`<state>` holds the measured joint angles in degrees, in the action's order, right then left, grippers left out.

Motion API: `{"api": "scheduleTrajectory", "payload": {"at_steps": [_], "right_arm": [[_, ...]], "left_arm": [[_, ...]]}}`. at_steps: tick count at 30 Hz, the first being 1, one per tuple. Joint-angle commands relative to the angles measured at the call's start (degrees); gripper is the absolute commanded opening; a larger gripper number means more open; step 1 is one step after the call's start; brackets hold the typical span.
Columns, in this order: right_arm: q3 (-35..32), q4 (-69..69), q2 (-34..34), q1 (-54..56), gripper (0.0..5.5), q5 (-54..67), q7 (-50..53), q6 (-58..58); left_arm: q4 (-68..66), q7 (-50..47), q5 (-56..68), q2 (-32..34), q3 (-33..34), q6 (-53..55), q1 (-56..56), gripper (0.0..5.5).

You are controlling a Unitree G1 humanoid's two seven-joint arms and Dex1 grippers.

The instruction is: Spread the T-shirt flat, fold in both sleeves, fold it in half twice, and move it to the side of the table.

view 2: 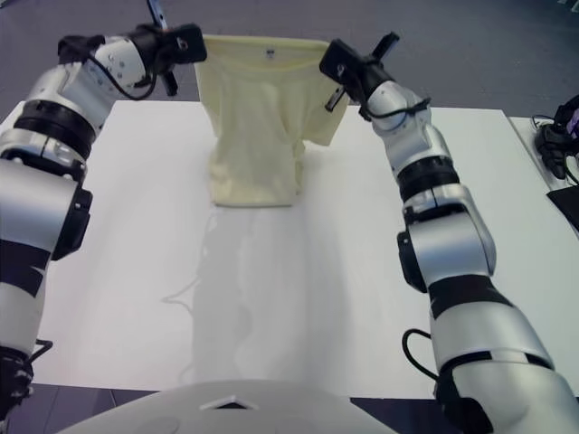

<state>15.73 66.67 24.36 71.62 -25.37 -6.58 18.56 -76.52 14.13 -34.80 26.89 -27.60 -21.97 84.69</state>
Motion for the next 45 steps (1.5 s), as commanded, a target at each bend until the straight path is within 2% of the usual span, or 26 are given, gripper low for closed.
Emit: {"api": "scheduleTrajectory", "payload": {"at_steps": [1, 6, 11, 23, 28, 32, 35, 38, 40, 45], "right_arm": [[0.6, 4.3, 1.9, 5.8, 0.00, -2.1, 4.2, 1.2], [1.7, 5.1, 3.2, 9.2, 0.00, -4.6, 7.7, 1.9], [6.2, 2.9, 6.6, 12.5, 0.00, -11.6, 13.1, 1.4], [8.0, 0.1, 9.1, 12.7, 0.00, -14.2, 11.6, 4.0], [3.9, -9.4, 11.6, 5.9, 0.00, -7.1, 1.1, 7.7], [-0.6, -34.9, 17.2, -10.6, 0.00, 7.3, -18.5, 4.8], [-3.6, -55.6, 23.8, -25.2, 0.00, 19.5, -32.6, -4.9], [-4.8, -71.8, 33.8, -39.3, 0.00, 25.0, -43.5, -11.7], [-6.5, -79.7, 38.8, -46.6, 0.00, 28.2, -48.2, -15.6], [-8.6, -96.1, 45.4, -60.2, 0.00, 39.6, -55.8, -25.8]], "left_arm": [[-1.6, -4.8, -4.0, 1.0, -1.9, 0.8, 4.5, 0.01], [-1.7, -9.3, -7.5, 1.3, -3.8, -0.4, 6.8, 0.01], [-1.7, -12.5, -10.3, 2.6, -5.5, -1.6, 7.6, 0.01], [-1.4, -14.0, -11.6, 4.4, -5.9, -4.6, 9.8, 0.01], [0.4, -9.7, -10.3, 5.0, -6.1, -14.8, 6.3, 0.01], [5.3, 3.1, -3.1, 10.2, -3.4, -30.7, -4.4, 0.01], [18.4, 15.9, 9.6, 15.7, -2.4, -37.4, -17.7, 0.01], [46.5, 24.5, 25.4, 23.0, -4.4, -29.7, -35.4, 0.01], [61.4, 26.9, 30.8, 26.9, -5.5, -24.0, -44.0, 0.01], [90.0, 30.8, 38.5, 35.5, -6.0, -10.1, -60.9, 0.01]]}}
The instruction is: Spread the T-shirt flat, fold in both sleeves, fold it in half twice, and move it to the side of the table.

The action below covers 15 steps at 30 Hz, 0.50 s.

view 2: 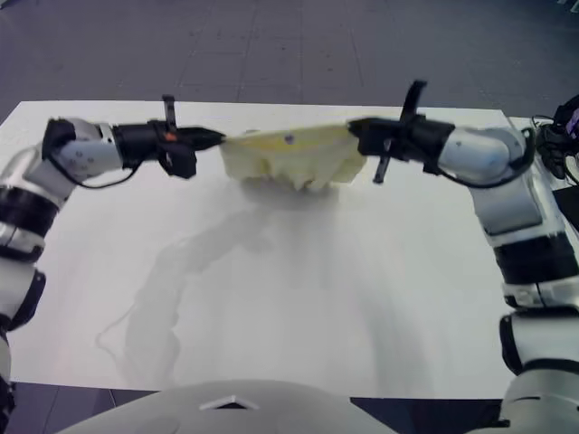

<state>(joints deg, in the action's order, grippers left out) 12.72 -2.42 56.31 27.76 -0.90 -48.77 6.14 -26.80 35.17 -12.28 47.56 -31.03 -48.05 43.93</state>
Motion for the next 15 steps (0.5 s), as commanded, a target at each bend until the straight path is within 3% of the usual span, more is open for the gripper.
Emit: {"api": "scheduleTrajectory", "payload": {"at_steps": [1, 8, 15], "right_arm": [[-5.3, -28.6, 13.8, -18.5, 0.00, 15.9, -14.2, -14.2], [-2.9, -32.4, 12.8, -28.7, 0.00, 10.9, -13.1, -16.2], [0.2, -33.8, 9.2, -35.1, 0.00, 6.0, -10.1, -18.4]], "left_arm": [[43.8, 10.9, 16.4, 16.1, -2.6, 18.1, -22.7, 0.01], [56.5, 16.7, 13.6, 21.5, -0.9, 28.9, -36.2, 0.01], [58.8, 17.2, 7.1, 19.9, 2.6, 34.4, -43.6, 0.01]]}}
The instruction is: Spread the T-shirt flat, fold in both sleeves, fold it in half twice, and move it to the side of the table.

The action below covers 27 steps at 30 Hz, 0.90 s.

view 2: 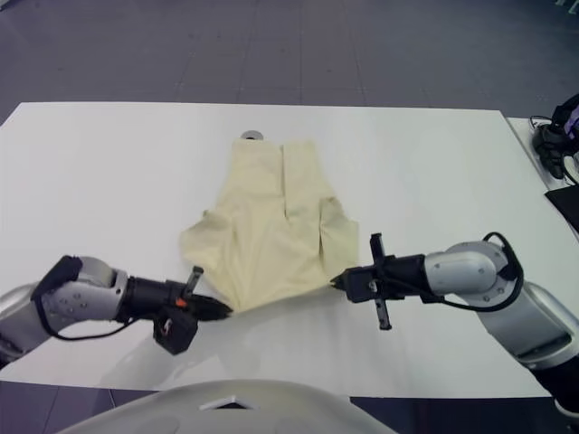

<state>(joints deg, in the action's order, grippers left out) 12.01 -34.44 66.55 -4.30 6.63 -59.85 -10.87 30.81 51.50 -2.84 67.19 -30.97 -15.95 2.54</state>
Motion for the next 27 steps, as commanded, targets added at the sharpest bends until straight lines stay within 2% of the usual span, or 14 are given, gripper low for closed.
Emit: {"api": "scheduleTrajectory", "payload": {"at_steps": [1, 2, 5, 9, 13, 16, 19, 22, 27], "right_arm": [[0.9, -2.7, -1.3, -4.0, 0.00, -1.6, 1.2, -2.3], [0.5, -3.7, -1.4, -4.9, 0.00, -1.2, 1.2, -3.2], [-3.2, -7.3, -0.3, -7.9, 0.56, 1.7, 1.0, -7.7], [-14.6, -11.0, 2.5, -9.8, 1.13, 10.4, -3.4, -14.5], [-19.1, -7.8, 0.7, -2.6, 1.74, 17.6, -3.4, -19.4], [-15.3, -1.1, -5.1, 4.6, 2.26, 13.0, 4.5, -19.3], [-9.4, 6.6, -10.9, 8.8, 2.75, 4.9, 12.9, -17.6], [-5.2, 11.9, -14.2, 9.2, 3.18, -2.1, 17.9, -14.5], [1.3, 22.7, -21.3, 13.3, 3.94, -10.7, 24.7, -9.9]], "left_arm": [[1.4, 1.1, -2.6, 0.1, 3.2, 2.5, -3.0, 0.01], [1.6, 1.4, -2.7, -0.1, 3.7, 2.8, -3.7, 0.01], [2.9, 1.5, 0.0, -1.1, 6.2, 4.5, -5.9, 0.54], [4.2, 3.7, 12.7, -2.7, 10.3, 4.8, -8.9, 1.14], [1.7, 6.3, 25.6, -5.2, 15.8, 9.1, -5.9, 1.78], [-6.7, 2.7, 26.9, -13.4, 17.2, 14.8, 5.8, 2.33], [-22.1, -4.1, 17.3, -23.8, 15.3, 15.0, 19.7, 2.84], [-38.1, -9.4, 7.1, -31.0, 12.3, 10.1, 29.2, 3.29], [-63.4, -19.1, -7.0, -38.5, 7.1, 1.0, 39.2, 4.09]]}}
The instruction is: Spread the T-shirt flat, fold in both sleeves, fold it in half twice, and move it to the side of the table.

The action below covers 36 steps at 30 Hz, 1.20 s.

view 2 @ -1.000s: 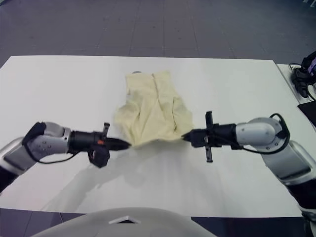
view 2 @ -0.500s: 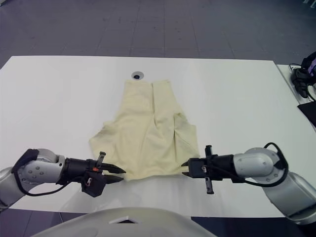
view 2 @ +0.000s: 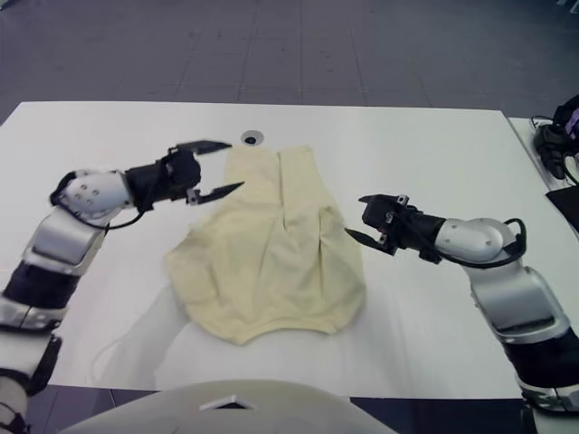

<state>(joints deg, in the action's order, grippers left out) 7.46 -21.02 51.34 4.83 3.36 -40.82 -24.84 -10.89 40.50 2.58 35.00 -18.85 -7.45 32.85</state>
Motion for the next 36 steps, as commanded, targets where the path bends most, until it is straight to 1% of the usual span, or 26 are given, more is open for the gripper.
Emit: {"api": "scheduleTrajectory", "payload": {"at_steps": [1, 5, 8, 10, 13, 17, 24, 27, 30, 32, 34, 36], "right_arm": [[7.1, 11.2, -7.1, 4.6, 4.14, -9.2, 6.7, 5.0], [11.2, 17.4, -8.8, 6.4, 4.73, -15.9, 9.1, 7.5], [11.5, 18.3, -7.9, 5.7, 5.19, -19.3, 10.0, 6.8], [10.6, 17.0, -6.7, 4.2, 5.38, -20.4, 9.7, 5.2], [6.7, 11.4, -4.5, -1.1, 5.38, -20.6, 8.7, -0.4], [1.2, 4.6, -4.7, -7.8, 5.38, -18.4, 7.5, -9.1], [-2.2, -5.3, -4.3, -13.0, 5.38, -15.6, 4.6, -23.5], [-5.3, -8.3, -5.6, -6.5, 5.38, -13.1, 4.2, -29.5], [-8.3, -8.6, -5.8, 0.3, 5.38, -10.9, 4.4, -34.5], [-9.1, -7.8, -6.0, 6.8, 5.38, -9.7, 4.9, -36.1], [-8.7, -4.8, -7.6, 14.9, 5.38, -8.7, 5.9, -34.8], [-6.0, 2.0, -10.9, 22.1, 5.38, -8.2, 6.7, -29.0]], "left_arm": [[-26.7, -10.0, -14.7, -7.7, -6.1, -9.2, 10.7, 4.29], [-42.5, -18.4, -21.3, -12.4, -8.7, -12.8, 15.9, 4.91], [-50.3, -22.6, -24.9, -14.4, -10.1, -14.7, 18.6, 5.39], [-54.7, -24.3, -27.1, -15.5, -10.7, -15.6, 19.7, 5.40], [-59.0, -25.4, -29.5, -16.0, -11.3, -16.2, 20.1, 5.40], [-61.1, -25.8, -30.5, -15.0, -10.8, -16.9, 19.6, 5.40], [-61.7, -26.0, -31.4, -13.8, -10.1, -18.2, 19.6, 5.40], [-60.8, -26.3, -31.6, -13.9, -9.8, -20.8, 20.1, 5.40], [-59.9, -26.5, -32.0, -14.4, -10.0, -23.4, 20.8, 5.40], [-58.3, -26.4, -31.6, -14.1, -9.4, -26.1, 21.3, 5.40], [-55.3, -26.2, -30.6, -13.4, -8.1, -29.1, 22.0, 5.40], [-50.4, -24.5, -29.2, -11.9, -6.6, -30.9, 21.4, 5.40]]}}
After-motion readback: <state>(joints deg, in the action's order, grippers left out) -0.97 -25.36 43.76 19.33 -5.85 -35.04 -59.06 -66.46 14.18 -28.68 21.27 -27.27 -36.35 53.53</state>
